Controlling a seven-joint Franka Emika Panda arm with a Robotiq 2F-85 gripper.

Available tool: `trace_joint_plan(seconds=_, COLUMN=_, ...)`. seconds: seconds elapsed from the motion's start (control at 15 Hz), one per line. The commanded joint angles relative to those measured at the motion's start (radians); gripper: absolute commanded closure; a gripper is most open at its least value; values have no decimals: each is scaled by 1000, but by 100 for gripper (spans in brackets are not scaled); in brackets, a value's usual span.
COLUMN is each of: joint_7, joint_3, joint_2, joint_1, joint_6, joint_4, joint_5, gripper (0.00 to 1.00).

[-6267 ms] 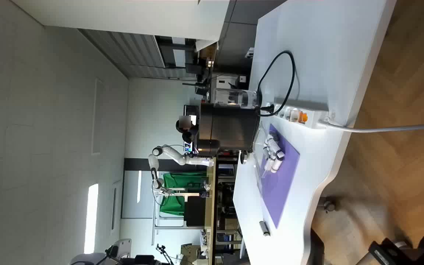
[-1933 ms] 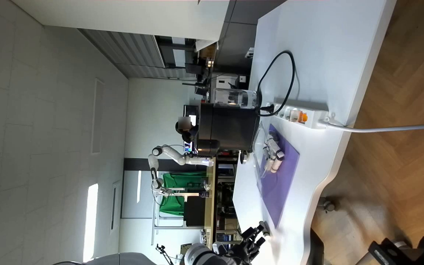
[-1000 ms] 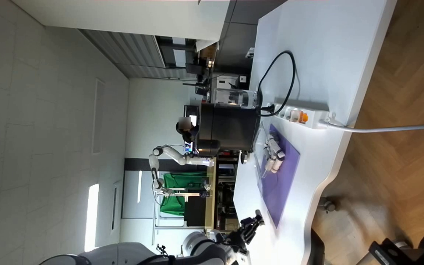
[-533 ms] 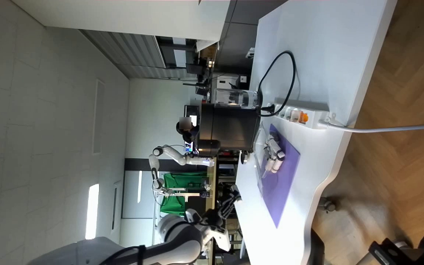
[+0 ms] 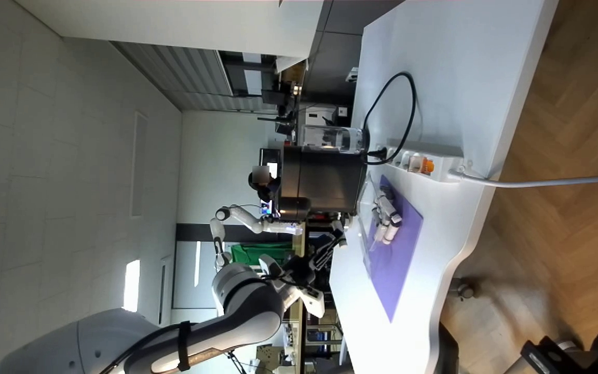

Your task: Put the bottle on the table inside the clear container on the right

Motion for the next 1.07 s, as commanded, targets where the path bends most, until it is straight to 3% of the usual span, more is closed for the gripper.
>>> trace_joint_plan(seconds=0.0, joint_7=0, joint_3=-1, joint_2=2, joint_1=-4, joint_6=2, joint_4=0, joint_5=0, gripper=73)
trace_joint_plan(seconds=0.4, joint_7=0, joint_3=2, joint_2=2, joint_1=5, joint_6=2, joint_4=0, joint_5=13, gripper=73)
trace_joint_plan(seconds=0.47, joint_7=0, joint_3=2, joint_2=2, joint_1=5, joint_6=2, joint_4=0, joint_5=13, gripper=93)
trace_joint_plan(seconds=0.93, joint_7=-34, joint_3=-17, joint_2=125, joint_1=-37, joint_6=46, joint_4=153, joint_5=29, gripper=93)
trace_joint_plan(seconds=1.0, joint_7=-28, joint_3=-16, joint_2=149, joint_1=-45, joint_6=69, joint_4=181, joint_5=15, gripper=48)
